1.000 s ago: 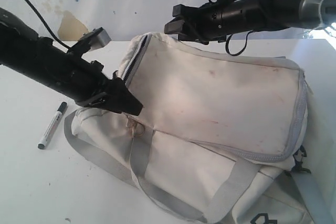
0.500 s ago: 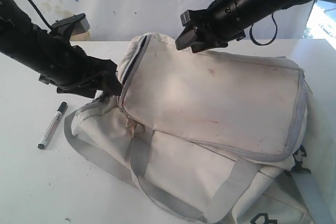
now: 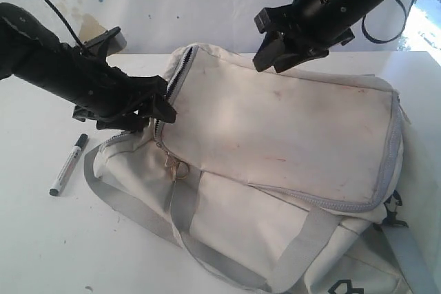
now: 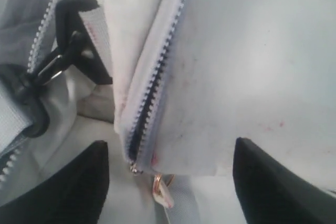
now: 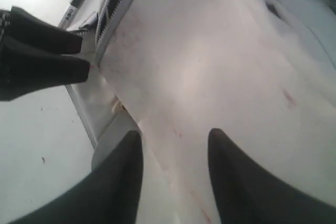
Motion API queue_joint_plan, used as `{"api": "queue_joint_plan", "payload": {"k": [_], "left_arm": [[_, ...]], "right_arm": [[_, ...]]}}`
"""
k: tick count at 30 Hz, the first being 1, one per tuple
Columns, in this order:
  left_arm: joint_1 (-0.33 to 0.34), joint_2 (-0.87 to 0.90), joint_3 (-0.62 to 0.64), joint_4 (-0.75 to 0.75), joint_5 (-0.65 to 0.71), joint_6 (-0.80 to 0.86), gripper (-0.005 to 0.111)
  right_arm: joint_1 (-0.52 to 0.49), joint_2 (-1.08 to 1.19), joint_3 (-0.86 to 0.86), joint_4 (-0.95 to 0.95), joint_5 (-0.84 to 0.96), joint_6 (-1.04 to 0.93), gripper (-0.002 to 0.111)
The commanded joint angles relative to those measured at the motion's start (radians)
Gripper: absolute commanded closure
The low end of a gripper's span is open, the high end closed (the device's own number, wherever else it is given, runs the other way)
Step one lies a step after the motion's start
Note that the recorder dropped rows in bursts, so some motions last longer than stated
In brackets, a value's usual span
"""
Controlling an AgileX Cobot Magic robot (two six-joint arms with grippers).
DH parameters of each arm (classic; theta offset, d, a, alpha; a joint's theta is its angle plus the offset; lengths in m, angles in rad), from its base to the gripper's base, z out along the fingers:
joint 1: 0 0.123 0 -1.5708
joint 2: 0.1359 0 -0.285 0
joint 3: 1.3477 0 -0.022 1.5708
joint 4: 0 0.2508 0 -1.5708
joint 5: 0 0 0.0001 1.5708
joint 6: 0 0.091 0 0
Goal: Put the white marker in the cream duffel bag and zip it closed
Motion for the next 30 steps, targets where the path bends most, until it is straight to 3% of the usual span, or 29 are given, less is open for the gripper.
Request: {"api": "queue_joint_plan", "payload": {"k": [1, 7, 13, 19, 22, 26, 30], "left_arm": [[-0.002, 0.046, -0.072, -0.018, 0.036, -0.009, 0.034], [-0.002, 0.095, -0.111, 0.133, 0.052, -0.117, 0.034], [-0.002, 0.129, -0.115, 0.114, 0.026, -0.093, 0.035], [-0.002, 0.16, -0.115, -0.082, 0.005, 0.051, 0.065], [-0.002, 0.16, -0.115, -0.1, -0.008, 0.065, 0.073], [-0.001, 0.158, -0.115, -0.1, 0.01, 0.061, 0.107], [0.036, 0.158, -0.115, -0.164, 0.118, -0.049, 0.107]], "right_arm": [[0.033, -0.079, 0.092, -0.024, -0.041, -0.017, 0.07], [0.051, -0.185, 0.208, -0.035, -0.104, -0.028, 0.07], [0.051, -0.295, 0.326, -0.029, -0.177, -0.048, 0.07], [0.051, -0.382, 0.507, 0.02, -0.24, -0.121, 0.07], [0.051, -0.392, 0.56, 0.087, -0.252, -0.205, 0.07], [0.051, -0.392, 0.625, 0.232, -0.277, -0.34, 0.07], [0.07, -0.392, 0.656, 0.278, -0.309, -0.411, 0.07]]}}
